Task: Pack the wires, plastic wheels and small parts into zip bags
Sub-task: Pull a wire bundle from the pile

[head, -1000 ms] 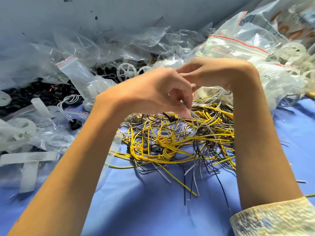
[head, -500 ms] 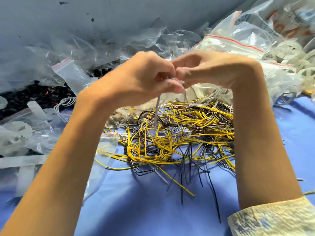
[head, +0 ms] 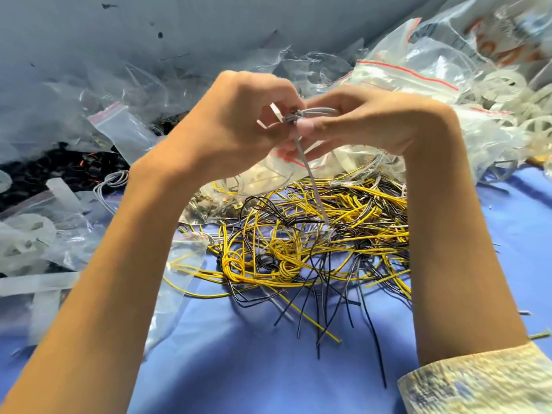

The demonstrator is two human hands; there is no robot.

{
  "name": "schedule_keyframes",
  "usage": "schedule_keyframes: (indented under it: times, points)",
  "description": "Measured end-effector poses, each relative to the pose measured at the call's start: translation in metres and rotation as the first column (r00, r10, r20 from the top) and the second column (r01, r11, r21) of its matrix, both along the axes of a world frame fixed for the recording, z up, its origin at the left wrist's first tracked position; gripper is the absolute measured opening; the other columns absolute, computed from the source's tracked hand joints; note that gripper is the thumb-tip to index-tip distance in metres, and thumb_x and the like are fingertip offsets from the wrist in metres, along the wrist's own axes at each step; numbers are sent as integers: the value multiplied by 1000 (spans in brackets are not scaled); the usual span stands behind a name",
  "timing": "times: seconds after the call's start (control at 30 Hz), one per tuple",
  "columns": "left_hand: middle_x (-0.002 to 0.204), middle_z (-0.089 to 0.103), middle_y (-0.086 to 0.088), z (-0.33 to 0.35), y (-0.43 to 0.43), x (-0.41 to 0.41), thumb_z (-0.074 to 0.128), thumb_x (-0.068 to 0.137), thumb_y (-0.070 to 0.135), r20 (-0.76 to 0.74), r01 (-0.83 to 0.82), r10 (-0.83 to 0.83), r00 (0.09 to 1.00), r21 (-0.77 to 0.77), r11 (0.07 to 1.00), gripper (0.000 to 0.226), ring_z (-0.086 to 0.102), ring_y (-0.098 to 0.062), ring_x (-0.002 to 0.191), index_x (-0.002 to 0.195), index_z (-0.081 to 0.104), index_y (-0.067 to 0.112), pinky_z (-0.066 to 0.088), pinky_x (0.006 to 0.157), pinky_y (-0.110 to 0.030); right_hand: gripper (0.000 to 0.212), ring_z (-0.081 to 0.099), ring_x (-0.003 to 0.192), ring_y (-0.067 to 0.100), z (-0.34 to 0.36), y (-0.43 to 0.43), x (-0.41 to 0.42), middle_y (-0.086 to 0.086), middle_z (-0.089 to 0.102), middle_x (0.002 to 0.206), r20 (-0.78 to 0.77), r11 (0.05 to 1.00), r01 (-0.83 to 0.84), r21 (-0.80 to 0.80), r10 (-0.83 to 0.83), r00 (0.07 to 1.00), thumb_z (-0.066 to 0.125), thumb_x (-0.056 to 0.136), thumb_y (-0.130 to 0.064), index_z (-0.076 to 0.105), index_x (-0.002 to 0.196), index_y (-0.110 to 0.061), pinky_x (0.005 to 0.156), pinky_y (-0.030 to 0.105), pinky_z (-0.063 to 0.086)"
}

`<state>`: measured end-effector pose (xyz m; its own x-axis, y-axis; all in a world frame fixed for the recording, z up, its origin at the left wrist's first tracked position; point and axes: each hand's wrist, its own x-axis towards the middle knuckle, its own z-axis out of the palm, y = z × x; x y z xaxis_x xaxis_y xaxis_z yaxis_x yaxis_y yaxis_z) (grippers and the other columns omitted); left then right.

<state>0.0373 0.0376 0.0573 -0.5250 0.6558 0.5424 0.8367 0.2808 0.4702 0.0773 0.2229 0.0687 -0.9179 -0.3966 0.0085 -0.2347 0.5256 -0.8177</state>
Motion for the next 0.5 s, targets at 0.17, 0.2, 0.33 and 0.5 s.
schedule_keyframes:
  times: [0.17, 0.2, 0.33, 0.5]
  points:
    - [85, 59, 0, 2, 0, -1, 67, 82, 11, -87, -43, 48, 995, 65, 997, 14, 55, -6, 67, 95, 69, 5, 47, 64, -13, 49, 67, 89, 31, 2, 0, 3, 17, 68, 95, 32, 987, -24, -159, 30, 999, 47, 81, -49, 55, 107, -9, 88, 46, 54]
    - [86, 58, 0, 2, 0, -2, 68, 82, 12, -111, -52, 58, 992, 54, 997, 13, 54, -4, 68, 94, 69, 6, 40, 61, -7, 47, 64, 84, 31, 1, 0, 2, 16, 66, 89, 45, 985, -12, -170, 19, 999, 46, 84, -50, 55, 106, -10, 86, 47, 53]
    - [99, 57, -7, -1, 1, -6, 68, 85, 19, -133, -124, 124, 983, 9, 992, 13, 54, -12, 84, 97, 70, 14, 41, 69, -11, 36, 50, 61, 18, 1, -5, -3, 8, 52, 75, 100, 983, 81, -162, -65, 993, 41, 92, -49, 58, 97, -18, 56, 27, 52]
    - [111, 57, 0, -6, -5, -15, 65, 86, 34, -69, -272, 264, 962, -174, 946, 17, 55, -20, 102, 102, 71, 32, 45, 93, -40, 26, 46, 52, 9, -3, -4, -12, -2, 52, 73, 24, 954, 276, 113, -281, 960, 42, 99, -41, 63, 101, -26, 40, 14, 37]
